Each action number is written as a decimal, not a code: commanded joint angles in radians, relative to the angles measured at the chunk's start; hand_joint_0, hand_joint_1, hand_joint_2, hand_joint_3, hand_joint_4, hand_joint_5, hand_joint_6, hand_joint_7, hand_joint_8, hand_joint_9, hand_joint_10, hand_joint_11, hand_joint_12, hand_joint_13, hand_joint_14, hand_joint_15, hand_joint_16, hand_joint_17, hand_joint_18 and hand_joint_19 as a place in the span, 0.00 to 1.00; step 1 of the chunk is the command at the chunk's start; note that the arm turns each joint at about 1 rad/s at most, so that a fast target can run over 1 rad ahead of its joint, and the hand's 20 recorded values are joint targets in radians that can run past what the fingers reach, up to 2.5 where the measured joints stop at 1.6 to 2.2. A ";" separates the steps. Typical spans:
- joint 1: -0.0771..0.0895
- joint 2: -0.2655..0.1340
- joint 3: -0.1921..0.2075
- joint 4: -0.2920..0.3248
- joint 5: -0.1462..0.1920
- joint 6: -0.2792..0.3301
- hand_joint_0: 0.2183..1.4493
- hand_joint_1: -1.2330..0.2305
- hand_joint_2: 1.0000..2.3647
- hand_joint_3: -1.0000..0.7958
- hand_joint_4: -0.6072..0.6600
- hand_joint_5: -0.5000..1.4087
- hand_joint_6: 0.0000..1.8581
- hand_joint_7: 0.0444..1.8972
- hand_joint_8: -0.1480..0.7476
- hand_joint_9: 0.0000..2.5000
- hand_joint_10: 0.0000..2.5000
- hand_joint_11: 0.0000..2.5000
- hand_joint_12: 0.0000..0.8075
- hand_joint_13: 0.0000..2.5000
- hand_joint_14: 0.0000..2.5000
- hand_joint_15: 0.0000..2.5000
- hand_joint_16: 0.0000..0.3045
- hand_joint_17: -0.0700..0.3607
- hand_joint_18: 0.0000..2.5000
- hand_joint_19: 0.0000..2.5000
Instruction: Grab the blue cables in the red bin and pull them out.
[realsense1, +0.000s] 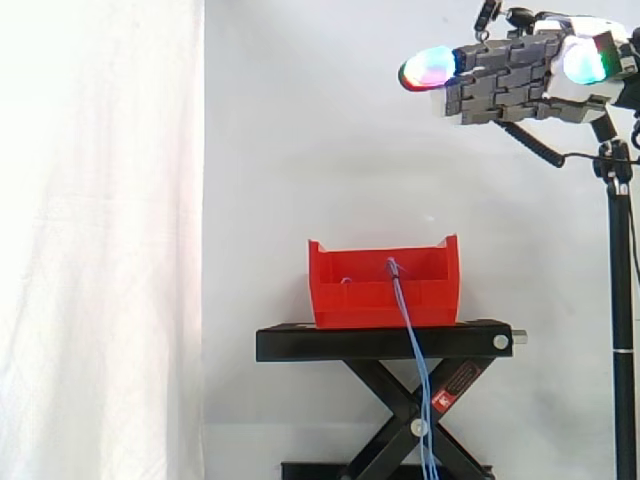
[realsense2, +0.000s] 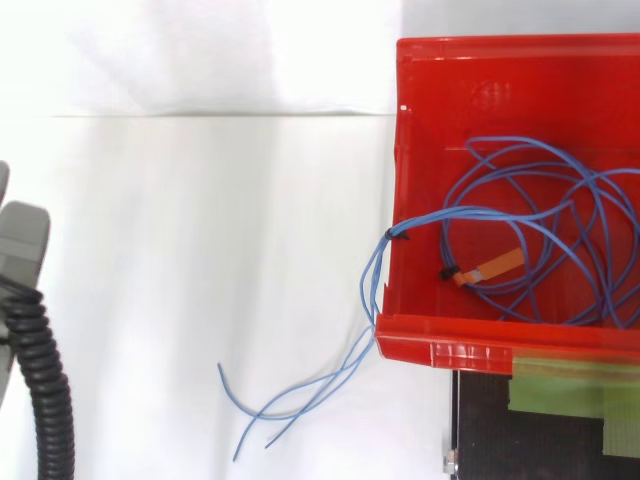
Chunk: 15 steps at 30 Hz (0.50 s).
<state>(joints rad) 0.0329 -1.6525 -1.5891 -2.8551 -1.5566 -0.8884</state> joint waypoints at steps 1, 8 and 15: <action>0.019 -0.003 0.000 -0.003 0.006 -0.913 0.36 0.25 0.00 0.00 0.61 0.44 0.00 0.10 0.44 0.11 0.00 0.00 0.45 0.07 0.00 0.04 0.19 0.46 0.01 0.04; 0.047 -0.078 0.000 0.007 0.009 -0.965 0.37 0.24 0.00 0.00 0.63 0.47 0.00 0.13 0.44 0.12 0.00 0.00 0.45 0.08 0.00 0.04 0.19 0.46 0.02 0.05; 0.062 -0.084 0.001 0.010 0.009 -0.964 0.38 0.22 0.00 0.00 0.65 0.52 0.01 0.20 0.44 0.13 0.00 0.00 0.44 0.10 0.00 0.05 0.18 0.45 0.05 0.06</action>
<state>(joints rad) 0.0870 -1.7343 -1.5882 -2.8289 -1.5451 -1.2886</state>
